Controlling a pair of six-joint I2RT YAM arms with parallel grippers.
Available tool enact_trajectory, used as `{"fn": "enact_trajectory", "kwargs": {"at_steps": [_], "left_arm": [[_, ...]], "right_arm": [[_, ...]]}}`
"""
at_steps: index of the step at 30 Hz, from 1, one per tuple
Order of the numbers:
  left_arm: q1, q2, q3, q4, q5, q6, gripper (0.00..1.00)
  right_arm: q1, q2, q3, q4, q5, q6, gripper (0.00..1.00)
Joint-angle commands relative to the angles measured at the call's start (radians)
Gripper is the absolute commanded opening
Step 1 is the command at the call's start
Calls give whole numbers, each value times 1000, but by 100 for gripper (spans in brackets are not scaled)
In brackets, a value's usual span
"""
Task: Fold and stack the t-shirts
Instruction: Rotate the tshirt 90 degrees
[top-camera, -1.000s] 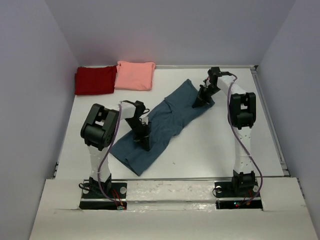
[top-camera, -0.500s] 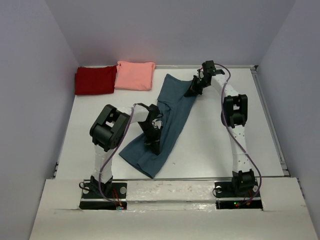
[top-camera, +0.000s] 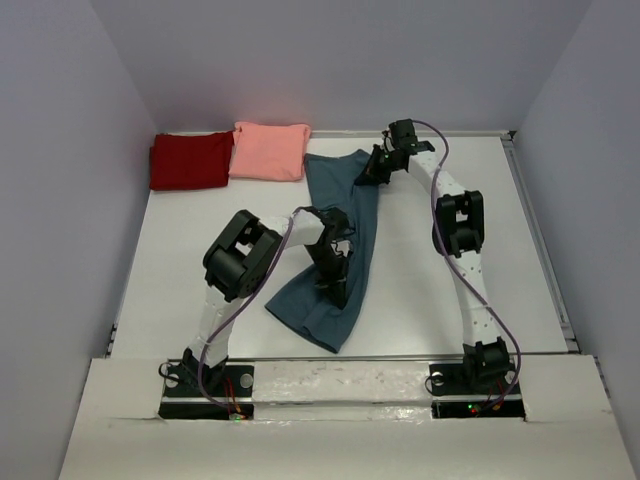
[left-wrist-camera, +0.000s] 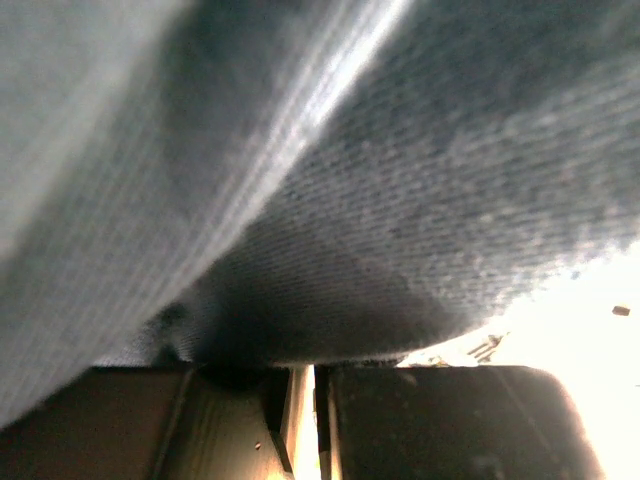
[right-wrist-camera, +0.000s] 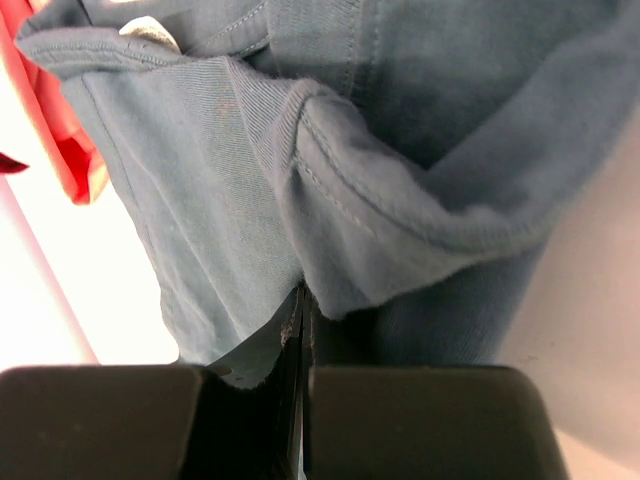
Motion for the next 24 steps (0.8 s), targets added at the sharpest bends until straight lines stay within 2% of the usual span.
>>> {"fn": "enact_trajectory", "kwargs": {"at_steps": [1,6,10,13,19,24], "left_arm": [[-26,35,-50,137,-42,-108,20],[-35,18,-28,143,-20,-148,20],[-27,-45,40,59,-150,-132,20],[-1,-88,51,-3,-192,-113,21],[58,-264,-136,-12,-146,-125,22],[134,-383,-167,-85,-229,-121,23]], "right_arm": [[-1,88,36,70,192,12,0],[-19,92,46,82,192,41,0],[-28,49,16,107,178,24,0],[-37,-3,-21,124,178,0,0],[-117,-20,6,124,141,14,0],[-128,-38,25,139,78,-9,0]]}}
